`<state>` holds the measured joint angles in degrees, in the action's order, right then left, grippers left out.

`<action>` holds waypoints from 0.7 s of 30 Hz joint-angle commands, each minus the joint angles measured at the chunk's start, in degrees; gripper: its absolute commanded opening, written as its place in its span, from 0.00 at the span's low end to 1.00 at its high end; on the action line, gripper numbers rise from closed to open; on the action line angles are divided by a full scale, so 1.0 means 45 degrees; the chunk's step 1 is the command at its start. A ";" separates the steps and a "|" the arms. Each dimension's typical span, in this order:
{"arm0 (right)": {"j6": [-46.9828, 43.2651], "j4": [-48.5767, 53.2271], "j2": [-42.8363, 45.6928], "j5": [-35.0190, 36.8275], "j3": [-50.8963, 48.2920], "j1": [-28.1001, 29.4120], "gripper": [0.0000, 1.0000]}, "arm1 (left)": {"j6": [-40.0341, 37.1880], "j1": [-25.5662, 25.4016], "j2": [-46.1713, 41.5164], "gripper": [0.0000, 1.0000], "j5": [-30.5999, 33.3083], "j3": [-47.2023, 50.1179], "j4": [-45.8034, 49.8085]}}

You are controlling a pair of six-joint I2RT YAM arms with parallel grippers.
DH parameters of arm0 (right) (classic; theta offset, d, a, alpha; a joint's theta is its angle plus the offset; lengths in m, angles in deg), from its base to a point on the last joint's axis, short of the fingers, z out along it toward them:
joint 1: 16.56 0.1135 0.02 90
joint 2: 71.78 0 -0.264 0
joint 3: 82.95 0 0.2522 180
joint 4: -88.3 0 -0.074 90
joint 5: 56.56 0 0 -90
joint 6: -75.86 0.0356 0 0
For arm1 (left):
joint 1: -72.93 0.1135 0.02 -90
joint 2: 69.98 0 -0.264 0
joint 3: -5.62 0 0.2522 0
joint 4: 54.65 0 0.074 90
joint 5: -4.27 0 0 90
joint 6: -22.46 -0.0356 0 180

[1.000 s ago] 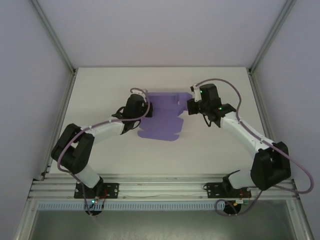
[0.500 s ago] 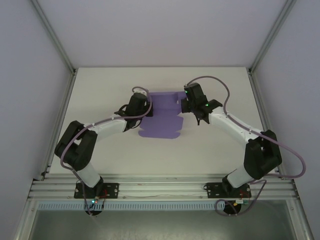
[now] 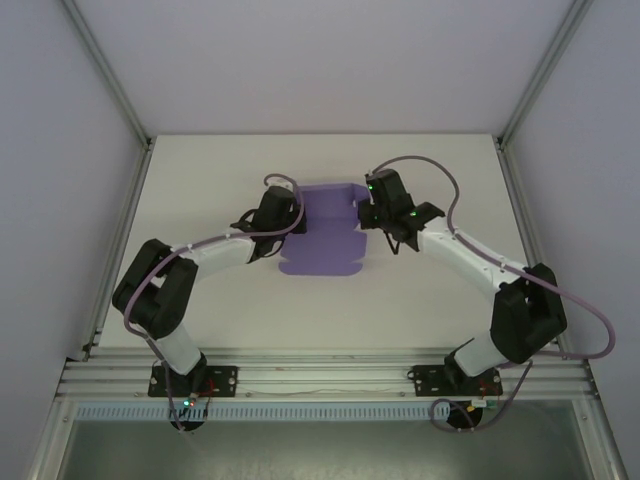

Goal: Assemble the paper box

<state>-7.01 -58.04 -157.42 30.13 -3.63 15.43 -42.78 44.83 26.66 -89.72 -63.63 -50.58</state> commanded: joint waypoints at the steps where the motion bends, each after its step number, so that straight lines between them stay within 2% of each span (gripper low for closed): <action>1: 0.0177 -0.0652 0.0563 -0.1002 -0.0412 0.0334 0.25 | 0.0090 -0.0309 0.0106 0.00 -0.0540 -0.0468 -0.0820; 3: -0.0053 -0.0292 0.1219 -0.0511 -0.0663 0.0313 0.34 | -0.0088 -0.0282 0.0087 0.00 -0.0250 -0.0407 -0.0734; 6: -0.0263 -0.0036 0.2703 0.0146 -0.1126 0.0037 0.65 | -0.0302 -0.0205 0.0055 0.00 -0.0149 -0.0299 -0.0661; 10: -0.0472 -0.0406 0.4984 0.0054 -0.2172 -0.0840 0.90 | -0.0544 -0.0138 -0.0038 0.00 -0.0212 -0.0139 -0.0783; 15: 0.0031 -0.0140 0.6607 0.2029 -0.2970 -0.2369 0.95 | -0.0802 -0.0149 -0.0173 0.00 -0.0334 -0.0072 -0.0832; 18: 0.0122 0.0230 0.6281 0.1315 -0.3052 -0.3622 0.88 | -0.0852 -0.0143 -0.0218 0.00 -0.0408 -0.0107 -0.0826; 21: -0.0009 -0.0096 0.5343 -0.0318 -0.3030 -0.4176 0.84 | -0.0849 -0.0143 -0.0170 0.00 -0.0520 -0.0177 -0.0778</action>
<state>-7.03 -58.92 -130.19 33.43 -16.54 -2.21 -45.28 44.31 26.79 -91.22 -63.61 -52.24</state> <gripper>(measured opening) 0.842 0.074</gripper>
